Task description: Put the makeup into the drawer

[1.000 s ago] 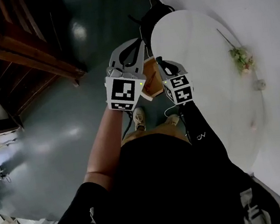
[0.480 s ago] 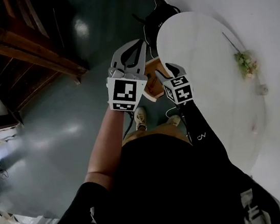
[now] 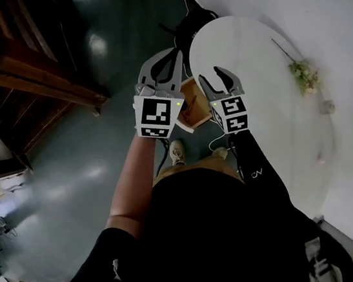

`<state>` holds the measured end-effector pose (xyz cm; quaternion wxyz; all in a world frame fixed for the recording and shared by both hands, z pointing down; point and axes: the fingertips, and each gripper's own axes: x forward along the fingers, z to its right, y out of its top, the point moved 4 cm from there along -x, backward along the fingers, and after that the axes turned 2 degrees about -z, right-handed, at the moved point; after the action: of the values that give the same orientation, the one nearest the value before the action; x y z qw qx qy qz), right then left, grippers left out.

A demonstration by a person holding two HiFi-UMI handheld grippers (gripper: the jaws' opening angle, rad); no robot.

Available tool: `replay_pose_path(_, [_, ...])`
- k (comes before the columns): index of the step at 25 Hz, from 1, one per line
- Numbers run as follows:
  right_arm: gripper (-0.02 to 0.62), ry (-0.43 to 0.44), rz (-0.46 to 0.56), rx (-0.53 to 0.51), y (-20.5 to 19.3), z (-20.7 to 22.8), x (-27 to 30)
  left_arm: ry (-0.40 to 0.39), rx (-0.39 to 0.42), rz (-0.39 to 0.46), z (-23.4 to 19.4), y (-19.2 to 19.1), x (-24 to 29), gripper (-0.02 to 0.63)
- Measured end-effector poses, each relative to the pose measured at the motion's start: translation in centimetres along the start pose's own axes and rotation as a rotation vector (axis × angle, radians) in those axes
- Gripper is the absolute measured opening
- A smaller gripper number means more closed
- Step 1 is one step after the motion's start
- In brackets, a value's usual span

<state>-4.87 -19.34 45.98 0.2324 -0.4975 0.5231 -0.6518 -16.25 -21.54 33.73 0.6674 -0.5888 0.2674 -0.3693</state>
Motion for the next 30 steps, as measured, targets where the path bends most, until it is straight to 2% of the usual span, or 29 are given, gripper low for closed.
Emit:
replay_pose_path(5, [0.193, -0.124, 0.249, -0.022, 6.8, 3.0, -3.6, -0.014, 0.011, 0.022, 0.7, 1.3, 1.2, 0.007])
replay_pose_path(7, [0.193, -0.152, 0.29, -0.04, 8.0, 3.7, -4.4, -0.028, 0.019, 0.023, 1.1, 1.5, 1.7, 0.008])
replay_pose_path(13, [0.193, -0.229, 0.288, -0.048, 7.4, 5.2, -6.3, -0.11, 0.018, 0.044, 3.6, 2.3, 3.6, 0.006])
replay_pose_path(18, [0.193, -0.363, 0.265, -0.02, 5.8, 9.2, -10.5, -0.235, 0.018, 0.074, 8.4, 3.9, 6.7, 0.007])
replay_pose_path(26, [0.193, -0.647, 0.228, 0.098, 0.5, 18.0, -21.4, -0.5, 0.037, 0.107, 21.4, 6.0, 12.1, 0.006])
replay_pose_path(30, [0.193, -0.835, 0.19, 0.143, -3.2, 20.7, -28.6, -0.684, 0.036, 0.137, 29.5, 7.2, 13.5, 0.007])
